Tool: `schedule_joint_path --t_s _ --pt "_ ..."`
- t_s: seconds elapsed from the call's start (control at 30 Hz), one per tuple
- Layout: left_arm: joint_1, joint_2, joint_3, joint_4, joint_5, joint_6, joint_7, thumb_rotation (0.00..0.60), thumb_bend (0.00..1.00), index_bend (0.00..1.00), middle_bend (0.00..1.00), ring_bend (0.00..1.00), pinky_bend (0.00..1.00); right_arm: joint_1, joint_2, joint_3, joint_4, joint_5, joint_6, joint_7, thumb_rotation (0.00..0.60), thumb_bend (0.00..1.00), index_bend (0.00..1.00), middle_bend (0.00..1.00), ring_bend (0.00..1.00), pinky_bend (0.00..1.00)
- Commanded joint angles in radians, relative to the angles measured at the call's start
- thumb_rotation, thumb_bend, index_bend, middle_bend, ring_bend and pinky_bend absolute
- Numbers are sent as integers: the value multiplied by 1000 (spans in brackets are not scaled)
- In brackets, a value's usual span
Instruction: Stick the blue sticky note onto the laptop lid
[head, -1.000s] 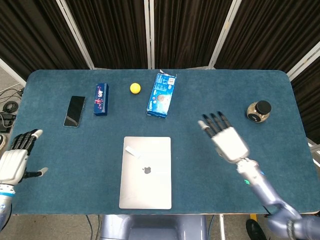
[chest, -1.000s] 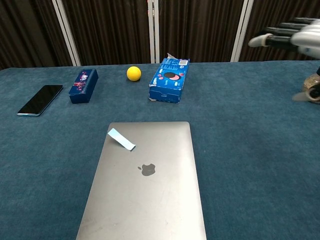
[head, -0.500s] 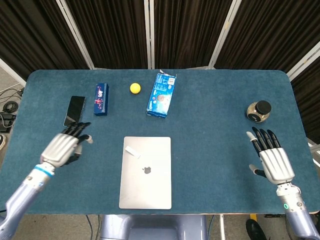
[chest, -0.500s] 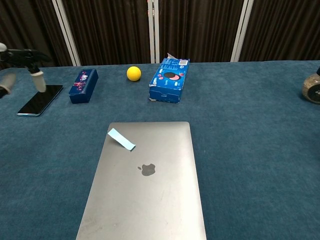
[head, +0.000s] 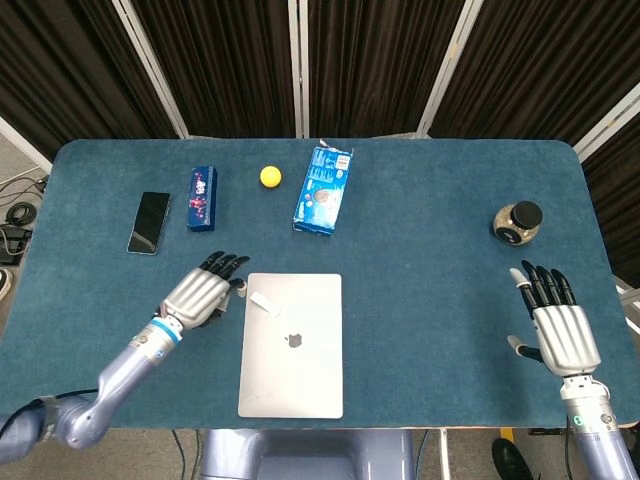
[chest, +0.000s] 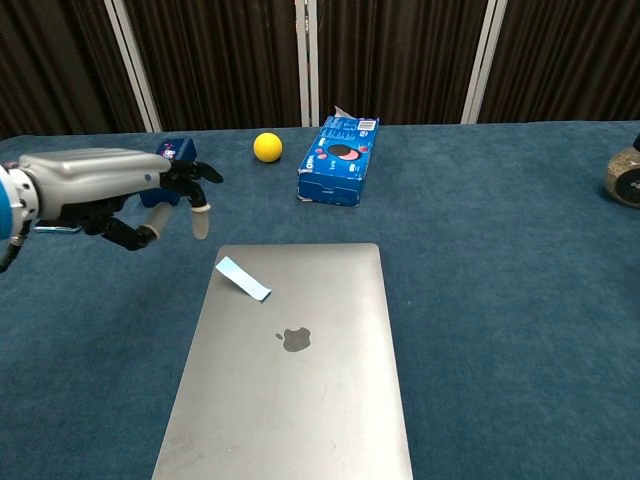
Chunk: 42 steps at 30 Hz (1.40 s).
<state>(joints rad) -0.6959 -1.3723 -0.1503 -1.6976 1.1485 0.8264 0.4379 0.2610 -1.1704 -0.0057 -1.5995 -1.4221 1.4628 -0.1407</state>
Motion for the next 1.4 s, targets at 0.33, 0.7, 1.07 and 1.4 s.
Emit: schedule_joint_path --t_s 0.33,0.7,1.07,1.4 --pt "-91 -166 46 95 -100 6 153 600 911 363 0 0 0 -21 13 30 -1 3 -7 21 600 51 23 0 0 0" --pt "-132 -251 57 138 -176 34 208 600 911 360 0 0 0 -34 20 52 0 1 -23 38 600 48 23 0 0 0" --pt "-142 -260 72 143 -187 53 207 600 912 359 0 0 0 -42 22 65 0 -5 -33 45 600 46 23 0 0 0" --pt "-149 -264 86 149 -198 57 200 600 911 358 0 0 0 -49 25 74 -3 -14 -38 53 600 45 23 0 0 0"
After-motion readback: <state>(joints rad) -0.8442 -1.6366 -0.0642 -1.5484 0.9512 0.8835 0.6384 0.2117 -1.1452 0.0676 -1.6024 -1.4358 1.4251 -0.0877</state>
